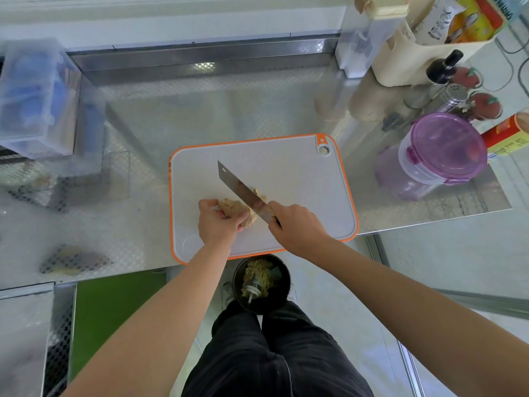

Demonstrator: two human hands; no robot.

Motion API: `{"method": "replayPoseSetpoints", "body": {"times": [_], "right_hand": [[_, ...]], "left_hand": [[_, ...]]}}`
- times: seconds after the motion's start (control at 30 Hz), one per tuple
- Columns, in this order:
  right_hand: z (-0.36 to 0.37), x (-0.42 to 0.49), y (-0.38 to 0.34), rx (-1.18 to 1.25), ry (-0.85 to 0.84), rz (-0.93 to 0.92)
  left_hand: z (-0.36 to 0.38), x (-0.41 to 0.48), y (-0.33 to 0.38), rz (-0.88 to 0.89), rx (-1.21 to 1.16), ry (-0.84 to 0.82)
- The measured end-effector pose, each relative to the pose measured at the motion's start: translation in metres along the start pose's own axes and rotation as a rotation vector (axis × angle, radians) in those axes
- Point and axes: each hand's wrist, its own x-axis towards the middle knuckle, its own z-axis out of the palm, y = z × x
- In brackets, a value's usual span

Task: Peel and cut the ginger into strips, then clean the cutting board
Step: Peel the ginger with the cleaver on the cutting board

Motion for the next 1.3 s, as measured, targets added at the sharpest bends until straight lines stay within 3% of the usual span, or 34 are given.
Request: {"method": "replayPoseSetpoints", "body": {"times": [0.73, 1.1, 1.3], "right_hand": [[-0.007, 0.011, 0.005, -0.223, -0.061, -0.086], [0.017, 0.025, 0.011, -0.056, -0.088, -0.032], [0.026, 0.039, 0.004, 0.07, -0.06, 0.046]], "left_hand": [[0.003, 0.0, 0.005, -0.001, -0.017, -0.004], [0.005, 0.006, -0.002, 0.042, 0.103, 0.045], [-0.001, 0.009, 0.001, 0.132, 0.232, -0.055]]}}
